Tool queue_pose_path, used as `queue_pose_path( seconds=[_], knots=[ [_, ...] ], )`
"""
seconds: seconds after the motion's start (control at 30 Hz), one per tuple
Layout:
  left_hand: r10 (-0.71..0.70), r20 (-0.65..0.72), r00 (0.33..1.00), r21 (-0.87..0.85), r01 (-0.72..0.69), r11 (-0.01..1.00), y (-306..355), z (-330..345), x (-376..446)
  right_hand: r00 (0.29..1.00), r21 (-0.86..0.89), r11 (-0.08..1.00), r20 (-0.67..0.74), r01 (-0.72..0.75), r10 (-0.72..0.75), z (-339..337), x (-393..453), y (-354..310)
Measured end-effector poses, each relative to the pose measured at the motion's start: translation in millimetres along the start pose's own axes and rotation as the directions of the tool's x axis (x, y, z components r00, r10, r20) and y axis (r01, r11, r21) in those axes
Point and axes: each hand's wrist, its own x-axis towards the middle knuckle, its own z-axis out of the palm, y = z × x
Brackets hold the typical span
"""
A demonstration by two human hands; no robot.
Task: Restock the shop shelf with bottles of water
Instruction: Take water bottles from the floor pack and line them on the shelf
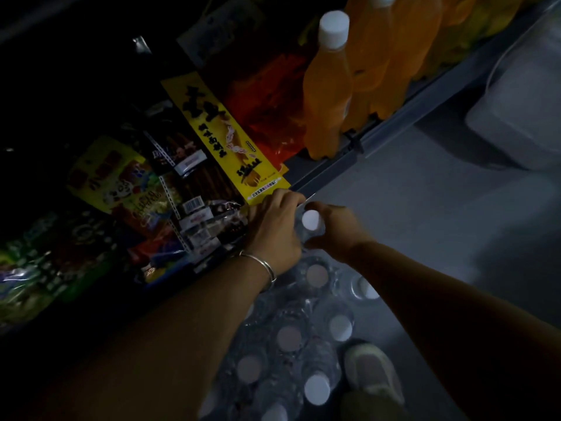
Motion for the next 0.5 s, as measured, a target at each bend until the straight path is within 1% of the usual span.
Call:
queue_pose_path(
  seconds=[0.1,0.2,0.33,0.43,0.5],
  knots=[
    [-0.009,0.008,1.000,0.006,0.008,1.000,1.3,-5.5,-3.7,0.999,0.020,1.000,-0.038,-0.011,0.012,-7.8,-7.6,-0.6],
    [-0.009,0.016,1.000,0.020,0.009,1.000,11.8,-20.5,-8.3,0.997,0.032,0.999,-0.077,-0.011,0.013,-30.1,-23.3,-10.6],
    [-0.022,0.065,0.998,0.018,0.021,1.000,47.4,-60.7,-15.2,0.995,-0.047,0.998,-0.094,0.041,-0.045,-87.1,-55.5,-42.1],
    [0.002,0.054,0.999,-0.035,0.000,0.999,83.4,-107.3,-24.8,0.987,-0.156,0.983,-0.107,0.102,-0.120,-140.7,-84.6,-78.0],
    [0.027,0.040,0.999,-0.071,-0.024,0.997,106.6,-145.8,-34.1,0.978,-0.187,0.971,-0.117,0.148,-0.172,-177.8,-107.0,-105.3]
  ],
)
